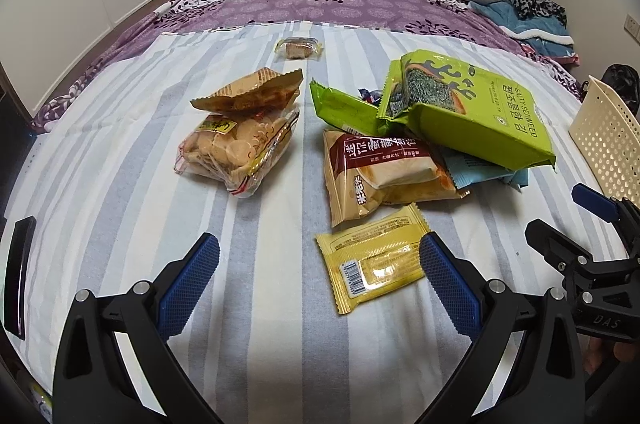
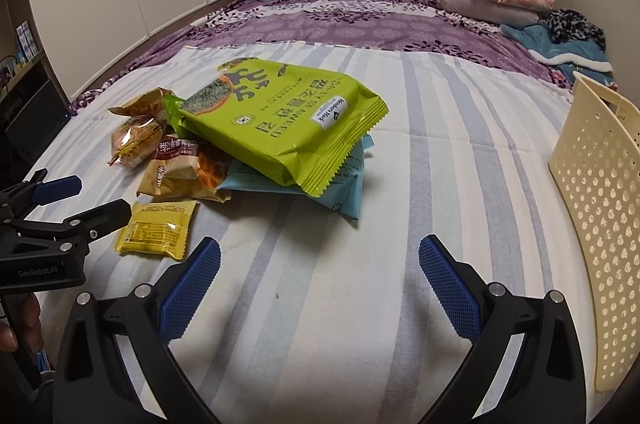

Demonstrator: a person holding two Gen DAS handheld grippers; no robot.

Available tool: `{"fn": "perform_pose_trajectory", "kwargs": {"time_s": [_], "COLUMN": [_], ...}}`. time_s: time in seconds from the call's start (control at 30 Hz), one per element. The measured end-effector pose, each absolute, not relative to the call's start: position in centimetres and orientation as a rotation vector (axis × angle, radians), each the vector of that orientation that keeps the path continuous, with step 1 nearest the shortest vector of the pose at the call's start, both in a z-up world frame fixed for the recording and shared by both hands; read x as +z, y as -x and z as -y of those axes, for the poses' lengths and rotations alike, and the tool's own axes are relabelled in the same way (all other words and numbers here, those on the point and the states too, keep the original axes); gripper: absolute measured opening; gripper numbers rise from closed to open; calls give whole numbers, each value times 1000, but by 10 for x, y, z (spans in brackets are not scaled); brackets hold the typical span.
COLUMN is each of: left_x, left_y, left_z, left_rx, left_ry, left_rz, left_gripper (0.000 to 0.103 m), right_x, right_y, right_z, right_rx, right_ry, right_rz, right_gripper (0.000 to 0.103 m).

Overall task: Organize snacks
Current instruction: 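Move the right tool to the green seaweed bag while the left tool approaches the tan cookie bag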

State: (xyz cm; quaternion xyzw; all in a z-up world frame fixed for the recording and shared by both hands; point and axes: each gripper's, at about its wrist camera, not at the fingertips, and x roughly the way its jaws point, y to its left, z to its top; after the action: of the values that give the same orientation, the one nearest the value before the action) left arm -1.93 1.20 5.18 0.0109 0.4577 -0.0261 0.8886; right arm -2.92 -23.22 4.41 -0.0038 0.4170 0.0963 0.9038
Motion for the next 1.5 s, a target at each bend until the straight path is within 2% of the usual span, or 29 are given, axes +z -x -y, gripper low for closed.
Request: {"fn": "perform_pose_trajectory", "kwargs": {"time_s": [0.6,0.93,1.5], "left_x": [62,70,62], "left_y": [-1,-49,-113], "left_z": [-44,-72,-69], "left_rx": [-21,-45,-76], "left_ry": [6,22,-1], "left_rz": [-930,-910,-936], "left_gripper": [101,101,101], "right_x": [74,78,82], "right_y": [15,6,-20], "right_z": [238,225,214], "right_rx": [263,324,359], "right_ry": [47,97,133], "right_rz": [-764,-751,-756], "right_gripper": [98,98,98]}}
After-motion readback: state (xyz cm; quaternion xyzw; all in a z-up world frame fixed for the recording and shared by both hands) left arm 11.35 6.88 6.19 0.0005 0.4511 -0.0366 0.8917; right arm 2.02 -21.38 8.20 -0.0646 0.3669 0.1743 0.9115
